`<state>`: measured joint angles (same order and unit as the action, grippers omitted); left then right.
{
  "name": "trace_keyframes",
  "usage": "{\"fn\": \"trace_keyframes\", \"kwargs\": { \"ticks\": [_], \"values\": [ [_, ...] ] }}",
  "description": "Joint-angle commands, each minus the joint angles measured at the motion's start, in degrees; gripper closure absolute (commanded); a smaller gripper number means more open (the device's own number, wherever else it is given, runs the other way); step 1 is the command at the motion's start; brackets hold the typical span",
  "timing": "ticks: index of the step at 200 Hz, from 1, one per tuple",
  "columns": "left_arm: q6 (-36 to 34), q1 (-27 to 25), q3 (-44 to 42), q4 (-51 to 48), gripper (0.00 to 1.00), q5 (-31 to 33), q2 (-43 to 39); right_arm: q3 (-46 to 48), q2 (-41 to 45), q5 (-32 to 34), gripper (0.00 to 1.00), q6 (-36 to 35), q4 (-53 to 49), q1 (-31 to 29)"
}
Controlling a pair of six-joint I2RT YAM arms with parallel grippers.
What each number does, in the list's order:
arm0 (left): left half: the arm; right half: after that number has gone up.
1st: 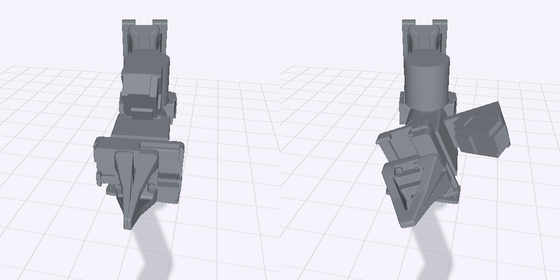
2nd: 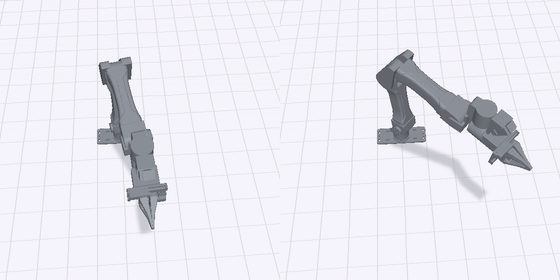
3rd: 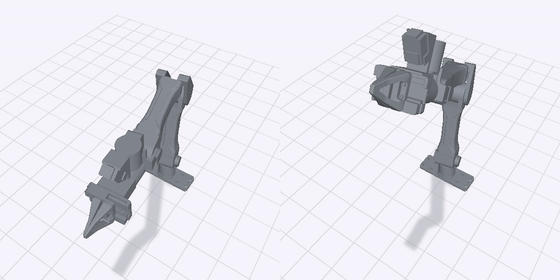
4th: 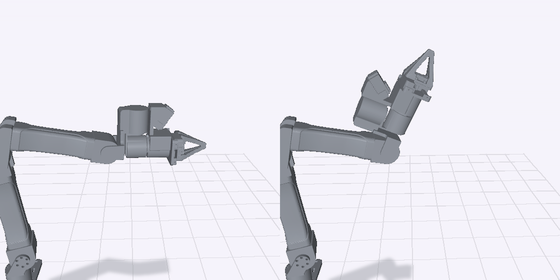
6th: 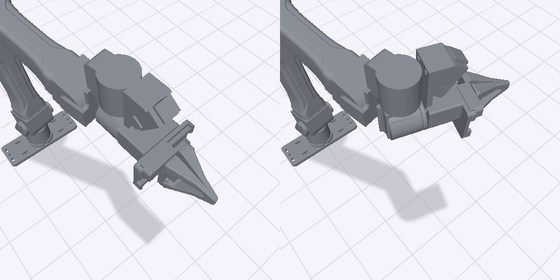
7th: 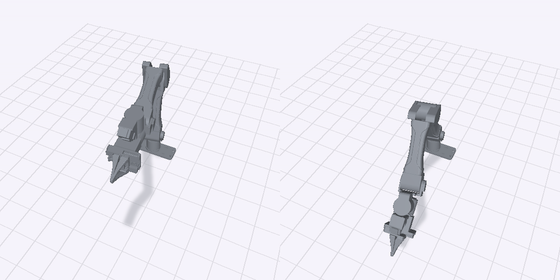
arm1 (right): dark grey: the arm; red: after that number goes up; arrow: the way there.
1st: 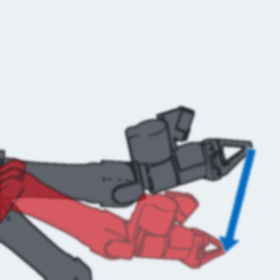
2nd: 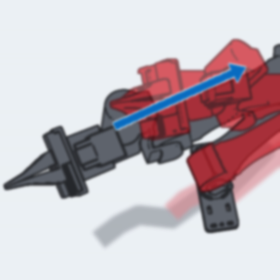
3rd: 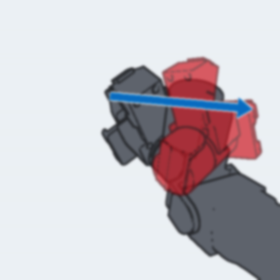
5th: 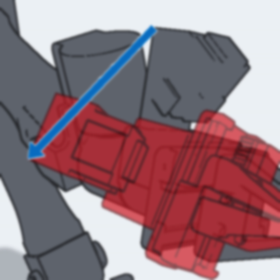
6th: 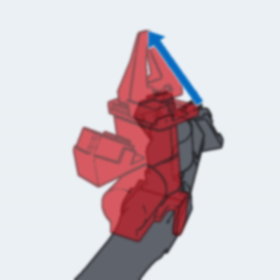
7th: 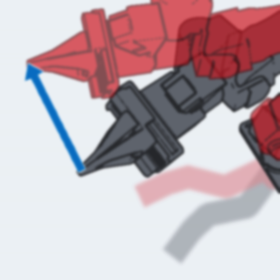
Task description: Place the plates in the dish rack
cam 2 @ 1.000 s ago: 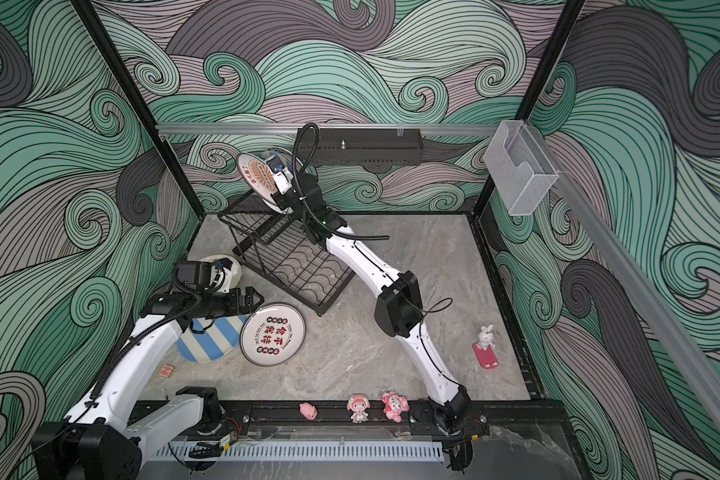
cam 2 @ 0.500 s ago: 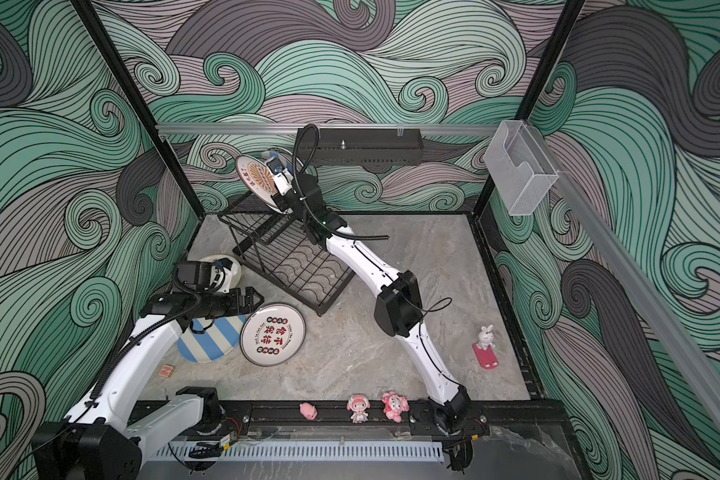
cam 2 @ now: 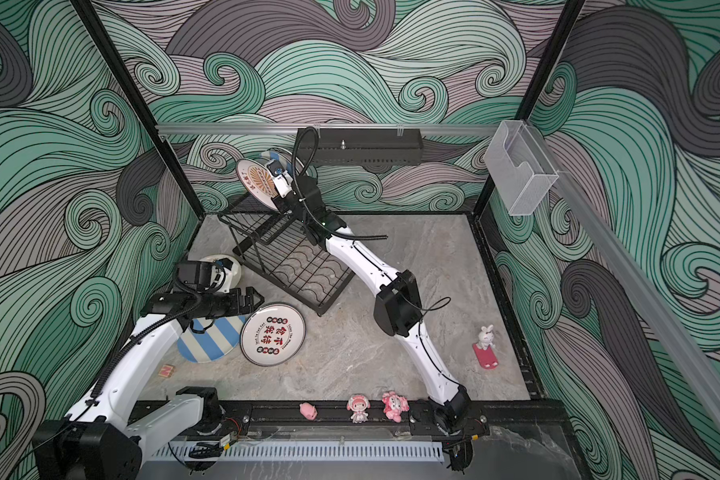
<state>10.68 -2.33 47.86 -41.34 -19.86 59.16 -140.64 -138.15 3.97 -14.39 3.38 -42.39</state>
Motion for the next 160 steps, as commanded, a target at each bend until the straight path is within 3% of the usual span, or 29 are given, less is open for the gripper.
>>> {"fn": "trace_keyframes", "kwargs": {
  "ticks": [1, 58, 105, 160],
  "values": [
    [-0.8, 0.2, 0.3, -0.9, 0.01, -0.8, 0.1, -1.2, -0.9, 0.4, 1.00, 1.2, 3.2, 0.3],
    [0.3, 0.2, 0.3, -0.8, 0.01, -0.7, 0.1, -1.8, -2.0, 0.7, 1.00, 1.5, 2.5, 0.3],
    [4.5, 0.2, -0.3, -1.6, 0.01, 0.2, 0.1, -2.9, -1.6, 0.4, 0.65, 1.5, 0.8, 0.3],
    [9.4, 0.2, -1.1, -2.0, 0.01, 2.8, 0.1, -2.9, 3.5, -0.1, 0.45, 0.7, -4.8, -0.1]
  ]
}}
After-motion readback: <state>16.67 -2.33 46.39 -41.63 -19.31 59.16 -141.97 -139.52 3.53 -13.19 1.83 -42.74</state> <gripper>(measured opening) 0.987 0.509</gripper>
